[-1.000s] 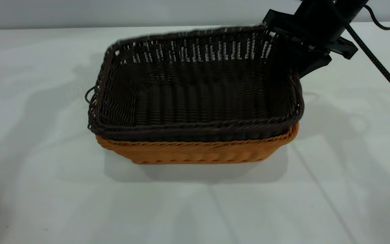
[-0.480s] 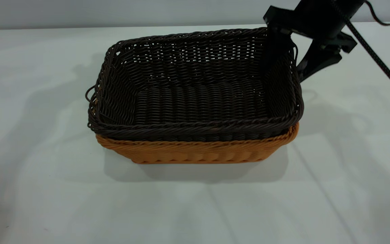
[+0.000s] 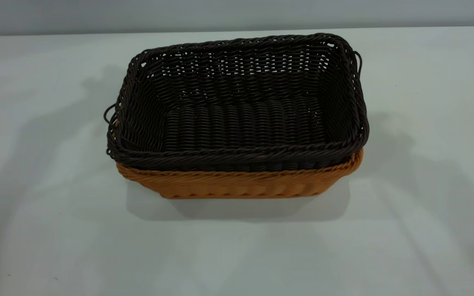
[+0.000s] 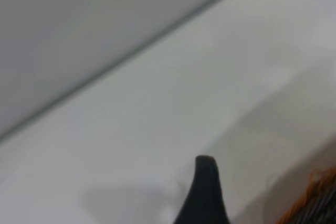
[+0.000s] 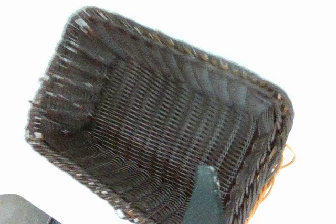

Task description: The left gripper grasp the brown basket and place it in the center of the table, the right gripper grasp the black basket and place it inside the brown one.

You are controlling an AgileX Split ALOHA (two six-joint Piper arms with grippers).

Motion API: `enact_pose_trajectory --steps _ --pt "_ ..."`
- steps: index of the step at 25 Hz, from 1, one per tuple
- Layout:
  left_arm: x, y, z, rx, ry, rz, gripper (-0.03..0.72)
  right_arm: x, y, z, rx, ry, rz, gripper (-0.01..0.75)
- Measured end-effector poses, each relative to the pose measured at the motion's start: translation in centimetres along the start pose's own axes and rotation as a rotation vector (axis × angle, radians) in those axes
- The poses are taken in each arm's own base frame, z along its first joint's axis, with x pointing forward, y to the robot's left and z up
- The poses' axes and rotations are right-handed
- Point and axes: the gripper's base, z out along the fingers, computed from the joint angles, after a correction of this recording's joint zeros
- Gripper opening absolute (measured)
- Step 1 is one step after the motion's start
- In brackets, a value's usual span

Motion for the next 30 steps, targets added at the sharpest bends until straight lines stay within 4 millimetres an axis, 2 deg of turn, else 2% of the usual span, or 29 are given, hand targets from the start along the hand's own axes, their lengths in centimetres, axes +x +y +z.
enact_pose_trajectory --steps 3,5,7,9,12,16,19,22,26,30 --pt "-1.4 -0.3 -4.0 -0.022 -0.056 0.013 0.560 0.4 2.7 -6.6 0.004 -0.111 -0.072 0.532" --pt "-1.6 -0.5 -6.5 -0.015 -0.057 -0.010 0.560 1.6 4.5 -10.7 0.008 -0.165 -0.122 0.533" --pt "-1.7 -0.8 -8.9 -0.002 -0.051 -0.028 0.560 3.4 6.0 -13.8 0.003 -0.195 -0.146 0.532" --pt "-1.5 -1.1 -11.0 0.020 -0.023 -0.055 0.560 5.7 7.2 -16.0 -0.006 -0.206 -0.154 0.532" --pt "-1.1 -1.7 -14.0 0.043 0.008 -0.109 0.560 10.4 8.5 -18.2 -0.005 -0.229 -0.168 0.532" --pt "-1.2 -3.4 -17.6 0.047 0.003 -0.126 0.560 17.2 9.7 -19.6 0.016 -0.290 -0.199 0.532" --pt "-1.1 -4.7 -19.8 0.057 0.001 -0.141 0.560 22.1 9.9 -19.4 0.043 -0.328 -0.193 0.532" --pt "-1.0 -5.8 -21.7 0.063 -0.003 -0.156 0.560 25.9 9.4 -18.8 0.113 -0.358 -0.177 0.532" --pt "-0.8 -6.8 -23.3 0.060 -0.016 -0.180 0.550 28.9 8.6 -17.8 0.191 -0.370 -0.167 0.532" --pt "0.7 -8.0 -24.1 0.064 -0.003 -0.211 0.538 30.1 7.9 -16.5 0.230 -0.365 -0.198 0.532"
